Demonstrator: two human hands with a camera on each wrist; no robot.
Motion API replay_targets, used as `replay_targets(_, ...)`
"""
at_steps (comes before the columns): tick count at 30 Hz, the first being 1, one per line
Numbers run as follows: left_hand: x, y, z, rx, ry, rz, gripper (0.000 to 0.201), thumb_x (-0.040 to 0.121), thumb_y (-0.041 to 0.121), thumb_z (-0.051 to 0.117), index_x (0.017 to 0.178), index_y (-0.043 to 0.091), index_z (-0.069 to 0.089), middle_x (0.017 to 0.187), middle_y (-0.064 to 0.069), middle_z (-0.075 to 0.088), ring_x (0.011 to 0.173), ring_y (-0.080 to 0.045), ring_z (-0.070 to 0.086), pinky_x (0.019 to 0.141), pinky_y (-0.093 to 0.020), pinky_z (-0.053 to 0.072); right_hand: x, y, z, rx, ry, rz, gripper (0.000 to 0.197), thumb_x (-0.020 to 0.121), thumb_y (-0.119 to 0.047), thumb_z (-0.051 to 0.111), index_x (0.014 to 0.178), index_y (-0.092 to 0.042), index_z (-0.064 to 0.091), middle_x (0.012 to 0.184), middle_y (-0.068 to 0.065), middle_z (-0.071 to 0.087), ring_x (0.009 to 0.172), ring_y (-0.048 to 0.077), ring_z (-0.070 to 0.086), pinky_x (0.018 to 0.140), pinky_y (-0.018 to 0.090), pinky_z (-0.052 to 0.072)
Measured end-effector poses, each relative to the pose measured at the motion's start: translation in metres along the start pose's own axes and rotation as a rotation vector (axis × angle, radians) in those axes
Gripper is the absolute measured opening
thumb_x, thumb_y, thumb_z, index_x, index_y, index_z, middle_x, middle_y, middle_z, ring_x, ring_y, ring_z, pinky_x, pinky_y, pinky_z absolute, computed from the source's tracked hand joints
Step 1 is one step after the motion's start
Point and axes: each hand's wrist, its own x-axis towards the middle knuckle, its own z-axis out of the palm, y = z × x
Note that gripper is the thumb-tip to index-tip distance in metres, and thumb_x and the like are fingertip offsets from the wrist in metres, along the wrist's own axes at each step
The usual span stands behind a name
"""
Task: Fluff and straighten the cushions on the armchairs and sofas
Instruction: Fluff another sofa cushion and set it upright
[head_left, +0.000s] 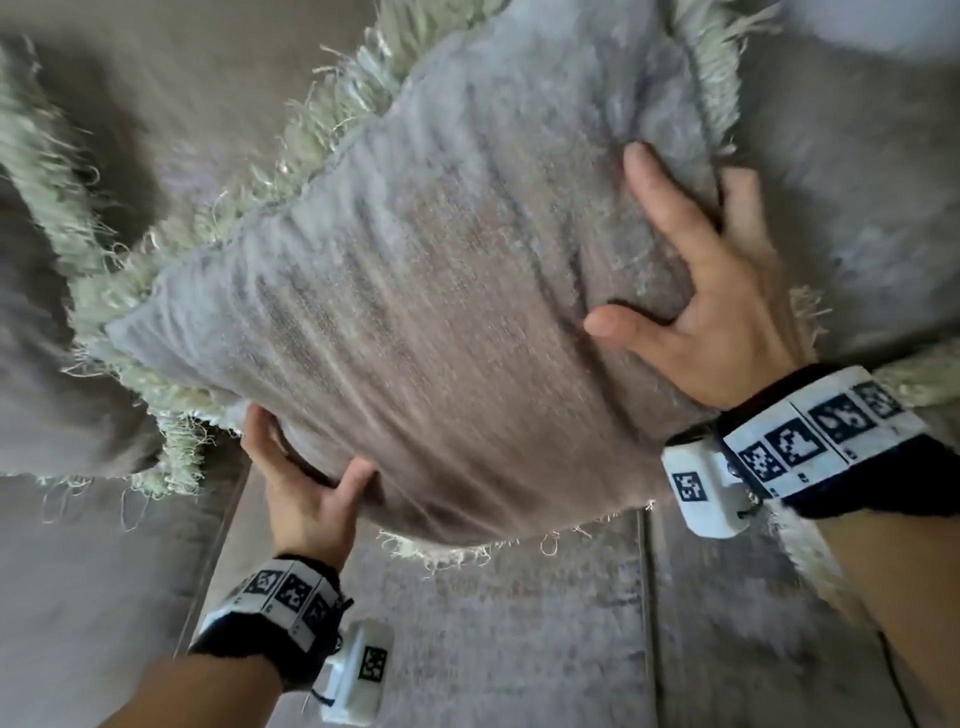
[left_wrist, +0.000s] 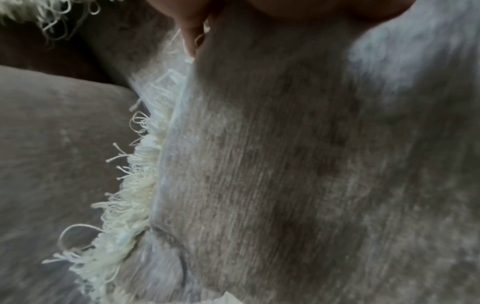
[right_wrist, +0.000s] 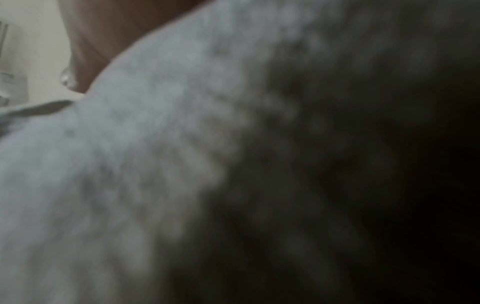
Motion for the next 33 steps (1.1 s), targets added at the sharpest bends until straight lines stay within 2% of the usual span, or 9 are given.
replay_targets(4, 0.004, -0.018, 0.020, -0.050, 0.017, -0.104, 0.126, 0.071, 0.077, 0.070, 0.153, 0.003, 0.010, 0.150, -0.018, 0.039, 0.143, -0.026, 0.041, 0.120, -0.051, 0.033, 0.002, 0.013, 0.015, -0.049, -0.015, -0.004, 0.096, 0.075, -0.084, 0.055, 0.155, -0.037, 0.031, 0.133, 0.021, 0.040, 0.119, 0.030, 0.051, 0.102, 0.047, 0.048)
replay_targets(10, 0.012, -0.035, 0.036, 0.013, 0.001, -0.145, 0.145, 0.059, 0.095, 0.053, 0.153, -0.003, 0.003, 0.146, 0.005, 0.027, 0.128, 0.034, 0.023, 0.108, 0.001, 0.022, -0.015, 0.033, 0.043, -0.044, 0.056, 0.010, 0.097, 0.076, -0.083, 0.055, 0.155, -0.033, 0.030, 0.139, 0.026, 0.036, 0.126, 0.020, 0.045, 0.101, 0.031, 0.042)
replay_targets(14, 0.016, -0.045, 0.034, 0.019, -0.025, -0.186, 0.131, 0.067, 0.082, 0.067, 0.154, 0.009, 0.003, 0.155, -0.006, 0.031, 0.143, -0.003, 0.037, 0.121, -0.035, 0.034, -0.017, 0.037, 0.049, -0.029, 0.082, 0.023, 0.095, 0.075, -0.083, 0.056, 0.153, -0.036, 0.027, 0.139, 0.025, 0.035, 0.125, 0.019, 0.045, 0.097, 0.029, 0.043)
replay_targets(18, 0.015, -0.040, 0.027, 0.021, -0.025, -0.201, 0.129, 0.068, 0.081, 0.068, 0.154, 0.008, 0.005, 0.152, -0.007, 0.026, 0.138, 0.016, 0.030, 0.120, -0.021, 0.029, -0.018, 0.032, 0.040, -0.051, 0.049, 0.050, 0.094, 0.075, -0.084, 0.055, 0.153, -0.038, 0.027, 0.138, 0.023, 0.037, 0.122, 0.030, 0.050, 0.092, 0.039, 0.050)
replay_targets(21, 0.012, -0.022, 0.013, 0.164, 0.072, -0.263, 0.135, 0.060, 0.097, 0.051, 0.154, 0.004, 0.022, 0.152, -0.024, 0.029, 0.140, -0.027, 0.039, 0.115, -0.038, 0.034, -0.021, 0.024, 0.031, -0.093, 0.050, 0.045, 0.089, 0.079, -0.080, 0.055, 0.153, -0.035, 0.036, 0.143, 0.025, 0.035, 0.127, 0.036, 0.046, 0.102, 0.050, 0.047)
replay_targets(23, 0.013, -0.003, 0.002, 0.239, 0.142, -0.273, 0.125, 0.062, 0.097, 0.049, 0.146, 0.006, 0.038, 0.149, -0.027, 0.028, 0.135, -0.032, 0.038, 0.111, -0.039, 0.035, -0.026, 0.016, 0.022, -0.125, 0.099, 0.041, 0.081, 0.084, -0.073, 0.060, 0.150, -0.027, 0.048, 0.144, 0.027, 0.035, 0.131, 0.040, 0.042, 0.108, 0.054, 0.040)
replay_targets(27, 0.020, 0.052, -0.026, 0.344, 0.132, -0.191, 0.087, 0.077, 0.073, 0.063, 0.133, 0.008, 0.049, 0.143, -0.025, 0.034, 0.135, -0.030, 0.036, 0.114, -0.040, 0.035, -0.039, -0.024, 0.005, -0.243, 0.119, 0.144, 0.069, 0.086, -0.070, 0.060, 0.138, -0.025, 0.060, 0.138, 0.022, 0.044, 0.126, 0.039, 0.042, 0.105, 0.052, 0.038)
replay_targets(30, 0.025, 0.109, -0.045, 0.442, 0.043, -0.131, 0.061, 0.082, 0.053, 0.068, 0.126, 0.012, 0.056, 0.135, -0.019, 0.046, 0.125, -0.027, 0.045, 0.100, -0.031, 0.035, -0.056, -0.070, -0.002, -0.210, -0.051, 0.126, 0.063, 0.087, -0.069, 0.057, 0.131, -0.024, 0.065, 0.124, 0.013, 0.057, 0.110, 0.033, 0.052, 0.093, 0.050, 0.043)
replay_targets(33, 0.032, 0.170, -0.068, 0.626, -0.171, -0.058, 0.039, 0.090, 0.040, 0.072, 0.119, 0.016, 0.065, 0.124, -0.011, 0.062, 0.113, -0.033, 0.060, 0.094, -0.042, 0.047, -0.059, -0.116, -0.011, -0.205, -0.249, 0.053, 0.064, 0.088, -0.068, 0.050, 0.126, -0.019, 0.067, 0.107, 0.011, 0.065, 0.096, 0.032, 0.060, 0.085, 0.048, 0.047)
